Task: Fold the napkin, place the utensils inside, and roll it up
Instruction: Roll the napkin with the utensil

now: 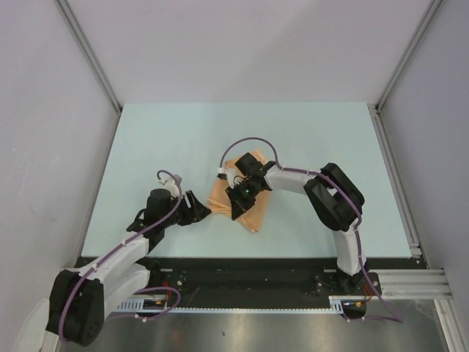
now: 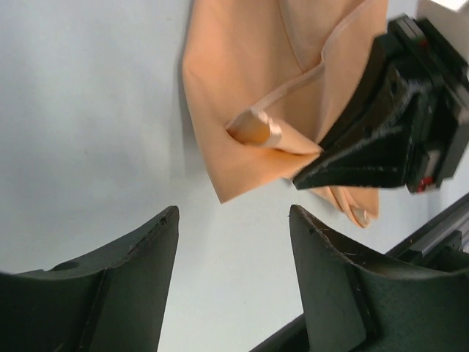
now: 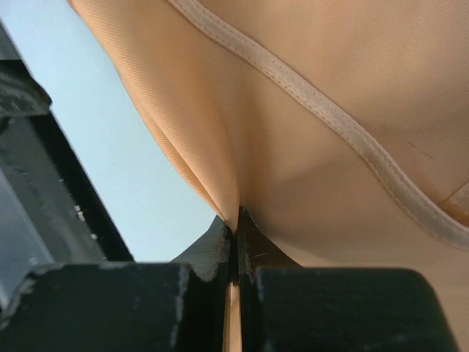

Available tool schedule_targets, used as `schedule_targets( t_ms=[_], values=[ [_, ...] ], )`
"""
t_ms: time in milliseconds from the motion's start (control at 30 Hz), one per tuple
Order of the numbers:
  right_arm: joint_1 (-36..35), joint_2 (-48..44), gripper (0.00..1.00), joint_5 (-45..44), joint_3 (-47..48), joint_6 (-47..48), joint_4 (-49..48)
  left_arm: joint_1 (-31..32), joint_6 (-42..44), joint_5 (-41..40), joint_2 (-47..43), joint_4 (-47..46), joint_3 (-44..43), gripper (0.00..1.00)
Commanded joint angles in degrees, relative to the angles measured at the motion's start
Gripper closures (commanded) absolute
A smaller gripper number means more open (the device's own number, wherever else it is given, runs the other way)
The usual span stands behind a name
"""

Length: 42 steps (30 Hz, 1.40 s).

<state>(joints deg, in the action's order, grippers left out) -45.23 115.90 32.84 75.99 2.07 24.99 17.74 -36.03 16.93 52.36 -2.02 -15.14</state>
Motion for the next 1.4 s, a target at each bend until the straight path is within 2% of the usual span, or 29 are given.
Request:
schedule_targets(
  t_ms=[0, 167, 367, 933, 1367],
  values=[
    [2.7, 4.9, 1.0, 11.0, 1.7, -1.3, 3.4, 2.0, -1.5, 2.8, -3.0, -2.0, 0.9, 0.35],
    [5.0, 7.5, 1.0, 14.0, 3.0, -1.1, 5.0, 5.5, -1.7, 9.6, 0.8, -4.4, -0.1, 0.36],
    [5.9, 8.5, 1.0, 14.3, 3.2, -1.5, 5.0, 9.2, -1.3, 11.6, 9.4, -9.5, -2.0, 0.36],
    [6.3, 10.0, 1.0, 14.4, 3.1, -1.8, 4.9, 9.5, -1.9, 7.9, 23.6, -28.9, -5.9, 0.37],
    [6.7, 11.1, 1.0, 15.1, 3.7, -1.8, 4.9, 9.6, 0.4, 5.0, 28.3, -32.4, -6.6, 0.38]
  ],
)
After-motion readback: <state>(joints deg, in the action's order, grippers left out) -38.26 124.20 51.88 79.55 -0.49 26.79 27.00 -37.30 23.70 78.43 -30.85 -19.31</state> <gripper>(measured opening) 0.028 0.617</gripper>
